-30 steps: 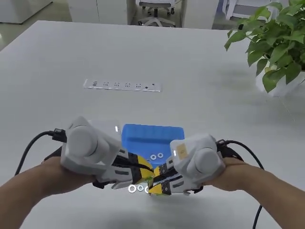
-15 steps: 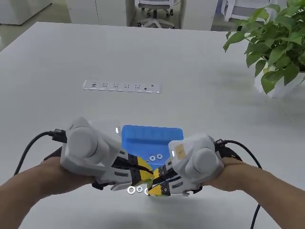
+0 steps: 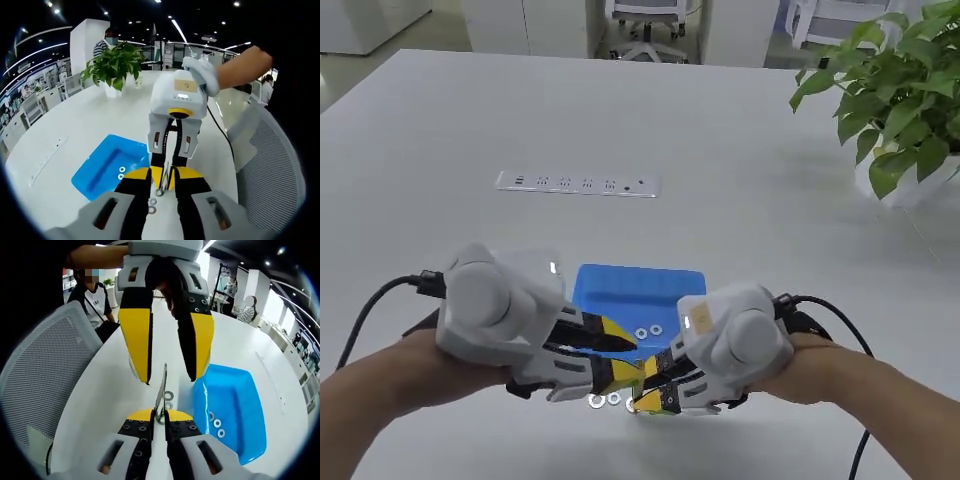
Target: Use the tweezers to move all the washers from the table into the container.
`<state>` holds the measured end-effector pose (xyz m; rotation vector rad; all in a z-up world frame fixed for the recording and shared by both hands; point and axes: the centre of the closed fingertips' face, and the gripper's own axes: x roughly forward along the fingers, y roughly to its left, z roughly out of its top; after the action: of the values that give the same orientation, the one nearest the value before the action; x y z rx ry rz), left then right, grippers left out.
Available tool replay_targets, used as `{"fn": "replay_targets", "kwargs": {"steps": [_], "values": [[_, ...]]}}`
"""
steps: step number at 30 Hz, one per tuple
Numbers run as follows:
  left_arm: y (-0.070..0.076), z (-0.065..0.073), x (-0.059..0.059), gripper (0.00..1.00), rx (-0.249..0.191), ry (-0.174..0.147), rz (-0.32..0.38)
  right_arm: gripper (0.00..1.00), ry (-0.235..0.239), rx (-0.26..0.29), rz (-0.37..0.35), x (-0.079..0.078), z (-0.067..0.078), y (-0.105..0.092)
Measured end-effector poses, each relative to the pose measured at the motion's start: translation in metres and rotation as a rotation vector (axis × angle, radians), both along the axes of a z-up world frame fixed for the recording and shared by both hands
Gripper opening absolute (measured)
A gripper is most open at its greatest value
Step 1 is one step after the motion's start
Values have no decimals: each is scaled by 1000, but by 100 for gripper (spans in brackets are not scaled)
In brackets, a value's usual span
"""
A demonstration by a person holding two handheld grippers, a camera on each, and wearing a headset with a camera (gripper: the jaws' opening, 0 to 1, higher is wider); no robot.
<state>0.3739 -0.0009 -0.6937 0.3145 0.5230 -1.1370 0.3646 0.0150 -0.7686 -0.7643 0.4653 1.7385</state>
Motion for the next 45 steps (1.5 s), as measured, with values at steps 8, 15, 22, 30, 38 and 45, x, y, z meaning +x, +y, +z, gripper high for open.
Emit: {"fn": "replay_targets", "kwargs": {"steps": [8,15,22,30,38,45], "values": [[6,-3,-4,39,-12,0,18,9,1,11,-10,2,8,-1],[12,-3,-6,50,-32,7,51,9,5,22,-24,3,18,-1],[20,-1,-6,60,-64,11,102,9,4,24,-28,8,30,-2],[30,1,-6,71,-104,21,169,9,1,34,-31,14,43,1],[40,6,-1,82,-129,2,223,9,0,54,-33,24,59,6],[46,11,2,88,-154,-7,251,9,-27,75,-36,41,69,11]]}}
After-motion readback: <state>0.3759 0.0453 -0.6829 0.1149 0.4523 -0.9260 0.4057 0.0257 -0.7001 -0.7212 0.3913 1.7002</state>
